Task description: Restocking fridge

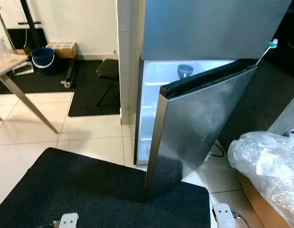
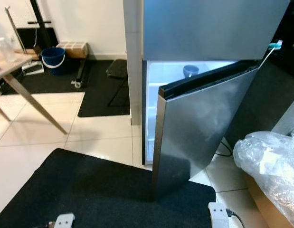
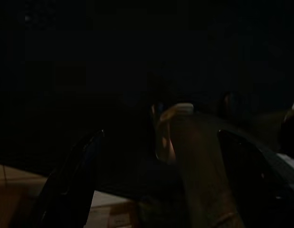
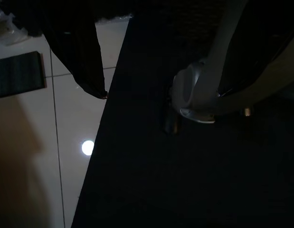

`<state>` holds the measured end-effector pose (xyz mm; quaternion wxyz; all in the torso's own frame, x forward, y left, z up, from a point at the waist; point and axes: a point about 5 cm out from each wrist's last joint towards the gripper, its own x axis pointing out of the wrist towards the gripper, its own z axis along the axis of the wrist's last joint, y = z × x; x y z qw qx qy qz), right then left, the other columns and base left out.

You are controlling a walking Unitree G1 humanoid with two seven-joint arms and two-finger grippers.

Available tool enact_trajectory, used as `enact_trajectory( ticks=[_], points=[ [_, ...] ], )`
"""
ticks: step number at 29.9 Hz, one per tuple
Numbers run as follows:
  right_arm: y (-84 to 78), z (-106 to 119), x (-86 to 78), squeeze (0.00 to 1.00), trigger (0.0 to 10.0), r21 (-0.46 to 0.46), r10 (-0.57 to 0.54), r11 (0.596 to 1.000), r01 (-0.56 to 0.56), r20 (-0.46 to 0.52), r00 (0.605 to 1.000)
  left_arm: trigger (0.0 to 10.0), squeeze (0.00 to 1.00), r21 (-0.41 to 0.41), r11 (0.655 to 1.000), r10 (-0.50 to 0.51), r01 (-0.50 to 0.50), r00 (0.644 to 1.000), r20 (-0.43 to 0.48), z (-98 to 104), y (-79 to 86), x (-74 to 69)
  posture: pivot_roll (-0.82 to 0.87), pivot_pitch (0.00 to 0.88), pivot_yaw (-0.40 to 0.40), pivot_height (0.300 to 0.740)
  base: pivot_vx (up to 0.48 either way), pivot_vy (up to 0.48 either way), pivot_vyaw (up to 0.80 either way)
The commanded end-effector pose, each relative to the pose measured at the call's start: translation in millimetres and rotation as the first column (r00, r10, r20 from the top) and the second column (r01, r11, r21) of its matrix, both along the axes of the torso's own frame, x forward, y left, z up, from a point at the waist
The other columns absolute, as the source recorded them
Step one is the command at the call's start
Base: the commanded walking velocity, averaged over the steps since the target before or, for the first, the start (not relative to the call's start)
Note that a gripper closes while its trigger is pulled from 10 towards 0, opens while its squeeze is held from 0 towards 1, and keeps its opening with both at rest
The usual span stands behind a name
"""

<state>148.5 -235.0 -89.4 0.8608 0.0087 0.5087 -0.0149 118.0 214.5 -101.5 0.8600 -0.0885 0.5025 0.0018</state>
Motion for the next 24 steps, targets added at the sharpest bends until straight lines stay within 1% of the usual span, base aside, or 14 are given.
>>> enact_trajectory(
  ticks=[1,3,5,8,19,24],
  points=[
    [-1.1,-0.2,-0.7,0.00,10.0,-0.006,-0.012,1.000,0.012,-0.005,1.000,10.0,0.00,-0.011,1.000,0.016,-0.016,1.000,0.007,0.0,-4.3,3.1,0.10,0.000,-0.028,0.740,0.337,0.000,0.00],
    [-2.0,-2.4,-6.9,0.00,10.0,-0.008,-0.021,1.000,0.021,-0.026,0.999,10.0,0.00,-0.021,0.999,0.025,-0.025,1.000,0.015,0.6,-6.5,6.5,0.10,0.000,-0.030,0.740,0.351,0.000,0.00],
    [-2.0,-2.7,-7.8,0.00,10.0,-0.007,-0.023,1.000,0.022,-0.029,0.999,10.0,0.00,-0.022,1.000,0.022,-0.021,1.000,0.018,0.9,-7.1,7.8,0.10,0.000,-0.029,0.740,0.354,0.000,0.00],
    [-1.9,-3.0,-8.6,0.00,10.0,-0.005,-0.026,1.000,0.026,-0.030,0.999,10.0,0.00,-0.024,1.000,0.015,-0.014,1.000,0.024,1.5,-8.1,10.2,0.10,0.000,-0.027,0.740,0.354,0.000,0.00],
    [-0.8,-3.5,-9.3,0.00,10.0,0.000,-0.037,0.999,0.037,-0.027,0.999,10.0,0.00,-0.020,1.000,-0.007,0.007,1.000,0.027,2.2,-7.6,11.7,0.10,0.000,-0.020,0.740,0.354,0.000,0.00],
    [-3.2,-2.7,-8.8,0.00,10.0,-0.005,-0.049,0.999,0.049,-0.020,0.999,10.0,0.00,-0.020,1.000,-0.011,0.012,0.999,0.031,2.3,-8.8,12.4,0.10,0.000,-0.020,0.740,0.350,0.000,0.00]
  ],
)
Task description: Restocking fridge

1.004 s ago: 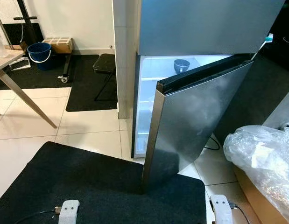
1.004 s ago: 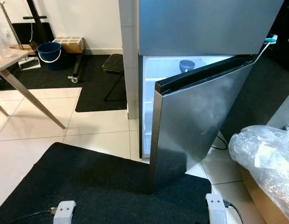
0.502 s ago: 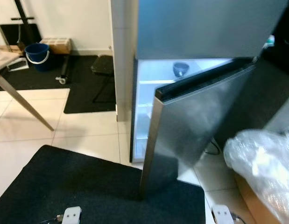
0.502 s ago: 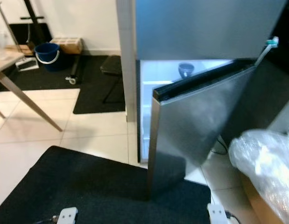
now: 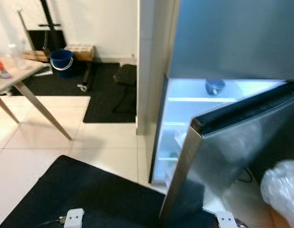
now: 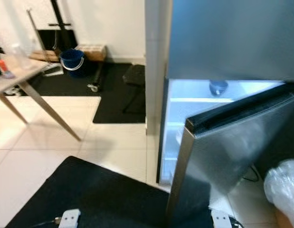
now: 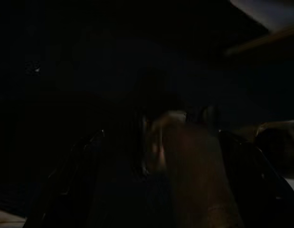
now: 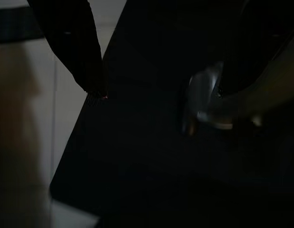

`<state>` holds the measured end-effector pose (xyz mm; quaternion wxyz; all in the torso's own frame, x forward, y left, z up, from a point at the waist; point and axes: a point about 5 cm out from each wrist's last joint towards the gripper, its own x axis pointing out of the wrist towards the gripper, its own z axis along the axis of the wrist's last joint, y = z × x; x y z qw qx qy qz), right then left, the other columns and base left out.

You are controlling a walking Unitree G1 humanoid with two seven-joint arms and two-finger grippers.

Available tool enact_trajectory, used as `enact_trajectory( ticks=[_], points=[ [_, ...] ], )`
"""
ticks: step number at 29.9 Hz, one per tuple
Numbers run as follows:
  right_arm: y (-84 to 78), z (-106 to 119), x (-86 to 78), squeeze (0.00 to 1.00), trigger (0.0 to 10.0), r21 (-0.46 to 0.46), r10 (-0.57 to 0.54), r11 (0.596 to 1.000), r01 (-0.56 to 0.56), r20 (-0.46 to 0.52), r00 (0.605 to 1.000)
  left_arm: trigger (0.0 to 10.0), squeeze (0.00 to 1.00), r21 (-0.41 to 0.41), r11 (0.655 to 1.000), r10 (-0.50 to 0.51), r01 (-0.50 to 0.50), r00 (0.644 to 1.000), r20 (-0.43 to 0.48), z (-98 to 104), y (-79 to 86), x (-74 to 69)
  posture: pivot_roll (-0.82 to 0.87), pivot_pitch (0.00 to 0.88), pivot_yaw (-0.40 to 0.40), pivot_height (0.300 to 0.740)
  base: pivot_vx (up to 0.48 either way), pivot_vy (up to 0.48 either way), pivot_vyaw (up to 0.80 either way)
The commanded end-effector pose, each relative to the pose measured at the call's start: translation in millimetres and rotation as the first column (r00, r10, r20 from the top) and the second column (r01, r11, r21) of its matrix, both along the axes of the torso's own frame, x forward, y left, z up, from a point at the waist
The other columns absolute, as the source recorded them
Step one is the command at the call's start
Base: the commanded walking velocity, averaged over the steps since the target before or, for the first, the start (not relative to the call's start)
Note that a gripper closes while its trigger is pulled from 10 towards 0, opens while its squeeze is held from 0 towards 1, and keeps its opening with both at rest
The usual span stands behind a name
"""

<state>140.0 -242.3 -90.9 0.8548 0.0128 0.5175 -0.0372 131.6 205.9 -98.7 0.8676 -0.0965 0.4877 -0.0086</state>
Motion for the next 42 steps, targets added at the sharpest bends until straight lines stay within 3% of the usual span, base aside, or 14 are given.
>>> enact_trajectory(
  ticks=[1,4,16,23,29,36,39,42],
  points=[
    [2.3,-0.4,0.5,0.00,10.0,0.006,-0.014,1.000,0.014,0.007,1.000,10.0,0.00,0.010,1.000,0.003,-0.003,1.000,-0.002,-0.3,-0.1,-0.2,0.10,0.000,-0.021,0.740,0.000,0.000,0.00],
    [-5.4,2.8,3.4,0.00,10.0,-0.006,-0.049,0.999,0.049,0.029,0.998,10.0,0.00,-0.006,1.000,-0.013,0.013,1.000,0.020,0.7,-3.6,2.5,0.10,0.000,-0.021,0.740,0.000,0.000,0.00],
    [-7.9,3.5,3.5,0.00,10.0,-0.012,-0.050,0.999,0.050,0.031,0.998,10.0,0.00,-0.045,0.996,-0.078,0.079,0.997,0.011,-0.1,-12.5,2.9,0.10,0.000,-0.024,0.740,0.000,-0.140,0.00],
    [-8.1,3.5,3.2,0.00,10.0,-0.012,-0.054,0.998,0.055,0.031,0.998,10.0,0.00,-0.038,0.997,-0.069,0.069,0.998,0.006,-0.6,-12.6,1.9,0.10,0.000,-0.026,0.740,0.000,-0.431,0.00],
    [-16.9,7.4,6.2,0.00,10.0,-0.033,-0.066,0.997,0.068,0.051,0.996,10.0,0.00,-0.031,0.998,-0.049,0.050,0.999,0.015,-0.4,-11.9,2.6,0.09,0.000,-0.028,0.740,0.000,0.000,0.00],
    [-29.3,20.8,25.1,0.00,10.0,-0.020,-0.098,0.995,0.103,0.166,0.981,10.0,0.00,-0.026,0.999,-0.029,0.030,0.998,0.049,2.6,-9.1,8.8,0.09,0.000,-0.031,0.740,0.000,0.000,0.00],
    [-46.2,34.9,37.5,0.00,10.0,-0.028,-0.138,0.988,0.151,0.268,0.953,10.0,0.00,-0.024,1.000,-0.012,0.014,0.995,0.102,7.8,-5.0,19.1,0.09,0.000,-0.032,0.740,0.000,0.000,0.00],
    [-52.3,39.0,39.8,0.00,10.0,-0.030,-0.155,0.985,0.172,0.292,0.944,10.0,0.00,-0.032,0.999,-0.017,0.022,0.990,0.137,11.2,-5.0,25.5,0.09,0.000,-0.034,0.740,0.000,0.000,0.00]
  ],
)
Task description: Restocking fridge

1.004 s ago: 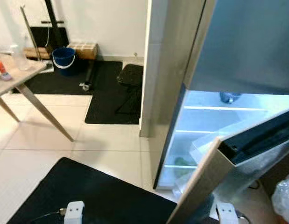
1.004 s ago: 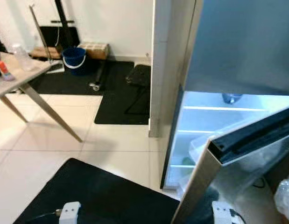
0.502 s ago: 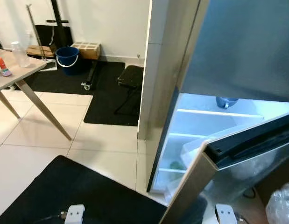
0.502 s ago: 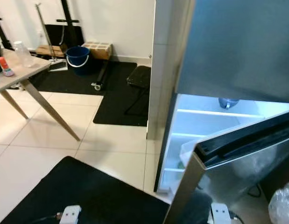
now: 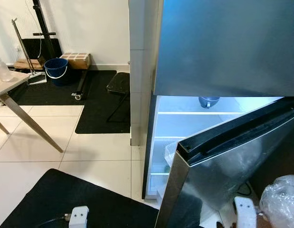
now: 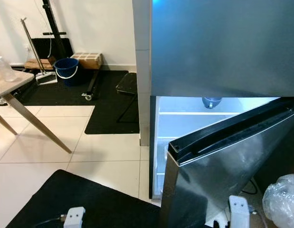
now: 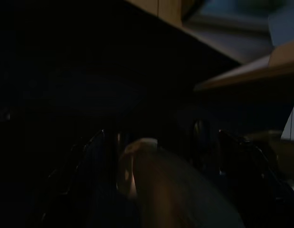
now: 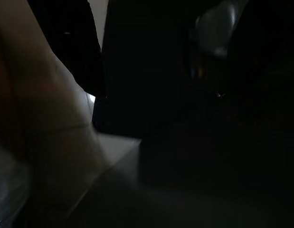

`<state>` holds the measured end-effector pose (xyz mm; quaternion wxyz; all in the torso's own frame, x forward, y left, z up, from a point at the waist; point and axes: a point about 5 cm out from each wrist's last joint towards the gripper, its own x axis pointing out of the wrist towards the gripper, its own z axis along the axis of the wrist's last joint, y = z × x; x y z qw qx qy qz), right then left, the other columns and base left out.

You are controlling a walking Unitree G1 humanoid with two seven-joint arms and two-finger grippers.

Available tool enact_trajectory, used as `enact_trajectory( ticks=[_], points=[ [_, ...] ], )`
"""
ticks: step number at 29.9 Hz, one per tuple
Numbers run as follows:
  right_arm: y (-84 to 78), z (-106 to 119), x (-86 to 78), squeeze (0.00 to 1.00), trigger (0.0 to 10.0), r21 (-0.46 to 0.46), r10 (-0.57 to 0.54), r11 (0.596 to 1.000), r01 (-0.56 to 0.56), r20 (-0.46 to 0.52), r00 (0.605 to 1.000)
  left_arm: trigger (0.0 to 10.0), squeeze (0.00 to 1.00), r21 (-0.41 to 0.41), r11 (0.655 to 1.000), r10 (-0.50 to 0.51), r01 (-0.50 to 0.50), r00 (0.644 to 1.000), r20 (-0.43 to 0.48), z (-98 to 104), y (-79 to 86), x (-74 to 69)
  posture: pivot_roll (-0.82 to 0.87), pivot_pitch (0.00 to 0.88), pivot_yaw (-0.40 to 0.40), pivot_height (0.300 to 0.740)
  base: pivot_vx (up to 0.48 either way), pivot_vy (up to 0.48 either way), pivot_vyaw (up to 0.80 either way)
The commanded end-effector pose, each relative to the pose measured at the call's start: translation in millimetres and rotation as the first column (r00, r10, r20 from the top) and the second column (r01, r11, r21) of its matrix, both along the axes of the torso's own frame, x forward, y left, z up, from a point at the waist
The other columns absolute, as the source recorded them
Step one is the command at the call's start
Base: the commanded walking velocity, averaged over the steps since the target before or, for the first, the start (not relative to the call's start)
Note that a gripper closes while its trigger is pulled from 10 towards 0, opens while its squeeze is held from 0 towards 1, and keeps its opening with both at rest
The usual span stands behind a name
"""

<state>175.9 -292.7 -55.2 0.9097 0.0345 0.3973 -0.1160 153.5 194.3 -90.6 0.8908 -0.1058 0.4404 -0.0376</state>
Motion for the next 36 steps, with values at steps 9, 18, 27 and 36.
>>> enact_trajectory(
  ticks=[9,18,27,36],
  points=[
    [-34.3,29.7,15.7,0.00,10.0,0.019,-0.093,0.996,0.091,0.193,0.977,10.0,0.00,-0.008,0.995,-0.090,0.098,0.947,0.308,38.1,12.2,54.9,0.09,0.000,-0.031,0.740,0.000,0.000,0.00],
    [-41.1,50.8,28.0,0.00,10.0,0.173,-0.024,0.984,-0.043,0.364,0.931,10.0,0.00,0.027,0.985,-0.169,0.168,0.939,0.301,38.1,12.1,53.7,0.08,0.004,-0.024,0.740,0.000,0.000,0.00],
    [-37.4,70.4,46.1,0.00,10.0,0.226,0.073,0.952,-0.206,0.484,0.872,10.0,0.00,-0.001,0.977,-0.211,0.214,0.963,0.165,15.0,-4.0,19.8,0.08,0.004,-0.025,0.740,0.000,0.000,0.00],
    [-32.2,79.1,58.5,0.00,10.0,0.211,0.111,0.943,-0.256,0.526,0.843,10.0,0.00,0.001,0.978,-0.209,0.211,0.971,0.112,7.9,-1.4,4.1,0.09,0.006,-0.023,0.740,0.000,0.000,0.00]
  ],
)
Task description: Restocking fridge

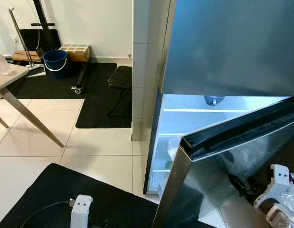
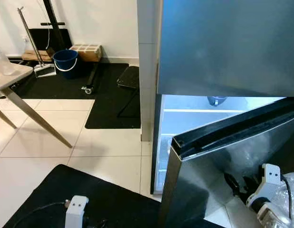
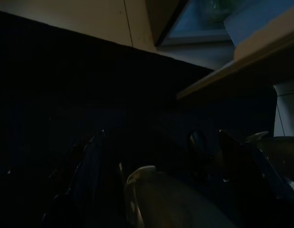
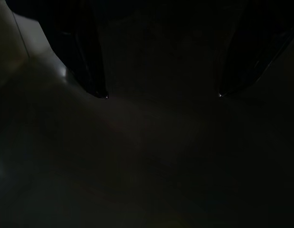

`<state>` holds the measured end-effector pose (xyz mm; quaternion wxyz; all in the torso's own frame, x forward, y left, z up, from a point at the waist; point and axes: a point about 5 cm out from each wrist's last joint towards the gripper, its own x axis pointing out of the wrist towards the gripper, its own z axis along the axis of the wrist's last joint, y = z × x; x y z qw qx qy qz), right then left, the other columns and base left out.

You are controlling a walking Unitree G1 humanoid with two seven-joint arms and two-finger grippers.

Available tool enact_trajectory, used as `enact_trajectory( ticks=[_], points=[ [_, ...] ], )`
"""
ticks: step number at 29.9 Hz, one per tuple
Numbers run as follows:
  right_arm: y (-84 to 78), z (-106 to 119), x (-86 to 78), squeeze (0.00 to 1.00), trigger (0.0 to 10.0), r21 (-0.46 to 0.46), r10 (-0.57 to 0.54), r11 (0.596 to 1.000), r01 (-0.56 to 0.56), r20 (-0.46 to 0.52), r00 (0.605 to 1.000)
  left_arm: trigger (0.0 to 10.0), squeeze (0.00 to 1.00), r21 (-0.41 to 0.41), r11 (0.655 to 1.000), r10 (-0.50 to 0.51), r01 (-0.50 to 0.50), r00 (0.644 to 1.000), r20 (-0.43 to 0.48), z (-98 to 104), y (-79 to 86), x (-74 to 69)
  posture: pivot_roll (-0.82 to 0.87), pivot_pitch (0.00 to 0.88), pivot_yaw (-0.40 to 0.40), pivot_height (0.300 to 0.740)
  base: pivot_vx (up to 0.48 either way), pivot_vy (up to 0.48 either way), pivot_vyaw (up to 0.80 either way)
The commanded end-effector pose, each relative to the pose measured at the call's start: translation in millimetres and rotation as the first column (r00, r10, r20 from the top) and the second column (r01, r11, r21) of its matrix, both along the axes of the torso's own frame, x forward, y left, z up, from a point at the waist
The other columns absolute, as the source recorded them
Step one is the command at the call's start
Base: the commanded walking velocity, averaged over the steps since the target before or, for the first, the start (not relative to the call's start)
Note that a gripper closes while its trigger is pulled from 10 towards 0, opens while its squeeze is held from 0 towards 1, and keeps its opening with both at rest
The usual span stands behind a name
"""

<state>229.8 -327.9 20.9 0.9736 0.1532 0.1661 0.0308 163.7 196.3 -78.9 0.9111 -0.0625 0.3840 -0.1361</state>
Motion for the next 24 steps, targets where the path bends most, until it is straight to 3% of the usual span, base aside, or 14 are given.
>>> enact_trajectory(
  ticks=[1,24],
  points=[
    [4.6,4.8,7.7,0.00,10.0,-0.003,0.025,1.000,-0.025,0.029,0.999,10.0,0.00,0.004,1.000,-0.009,0.009,0.999,-0.033,-4.1,-2.6,-6.8,0.09,0.004,-0.025,0.740,0.000,0.000,0.00],
    [41.2,32.1,61.6,0.00,10.0,-0.092,0.103,0.992,-0.092,0.122,0.987,10.0,0.00,0.013,0.999,-0.032,0.033,0.997,-0.065,-7.6,-6.5,-12.4,0.09,0.007,-0.026,0.740,0.000,0.000,0.00]
  ],
)
